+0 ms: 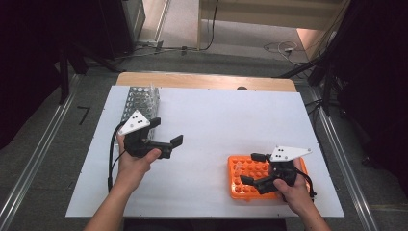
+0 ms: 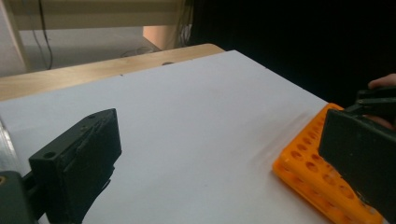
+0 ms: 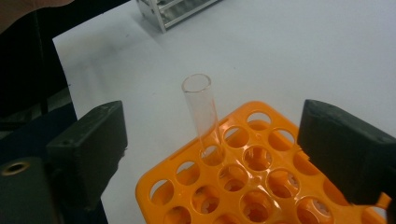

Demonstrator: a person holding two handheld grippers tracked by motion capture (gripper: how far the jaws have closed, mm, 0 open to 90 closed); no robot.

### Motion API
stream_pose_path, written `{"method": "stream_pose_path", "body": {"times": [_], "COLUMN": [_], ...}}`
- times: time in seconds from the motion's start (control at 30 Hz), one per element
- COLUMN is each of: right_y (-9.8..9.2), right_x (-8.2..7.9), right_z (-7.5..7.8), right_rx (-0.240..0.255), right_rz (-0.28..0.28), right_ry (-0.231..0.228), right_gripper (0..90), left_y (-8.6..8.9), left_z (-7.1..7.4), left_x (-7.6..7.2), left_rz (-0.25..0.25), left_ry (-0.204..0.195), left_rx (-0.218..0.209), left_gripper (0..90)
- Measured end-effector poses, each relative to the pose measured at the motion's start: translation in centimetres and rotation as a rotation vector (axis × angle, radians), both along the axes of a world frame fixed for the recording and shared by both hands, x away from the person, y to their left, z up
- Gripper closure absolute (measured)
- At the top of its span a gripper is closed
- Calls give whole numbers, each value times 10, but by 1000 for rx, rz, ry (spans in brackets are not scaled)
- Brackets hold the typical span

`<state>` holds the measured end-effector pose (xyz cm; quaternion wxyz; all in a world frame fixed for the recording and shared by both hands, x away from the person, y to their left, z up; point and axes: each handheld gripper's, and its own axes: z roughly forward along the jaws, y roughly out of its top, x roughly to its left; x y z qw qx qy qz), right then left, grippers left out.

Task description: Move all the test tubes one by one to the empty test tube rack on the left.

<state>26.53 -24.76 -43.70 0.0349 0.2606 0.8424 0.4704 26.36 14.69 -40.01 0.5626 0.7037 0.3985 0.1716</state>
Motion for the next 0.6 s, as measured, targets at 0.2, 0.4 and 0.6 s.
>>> {"method": "stream_pose_path", "body": {"times": [0.2, 0.4, 0.6], "right_y": [8, 16, 22], "right_x": [0, 0, 0], "right_z": [-5, -10, -15], "right_rx": [-47, -102, -166], "right_rz": [12, 22, 14], "right_ry": [14, 39, 32], "right_gripper": [240, 394, 549], "left_y": [-12, -22, -34], "left_z": [-8, -15, -22], "left_x": [-16, -28, -35], "left_rz": [-46, -92, -127], "left_ry": [11, 21, 34], "left_rx": [7, 5, 22], "left_gripper": [0, 0, 0]}}
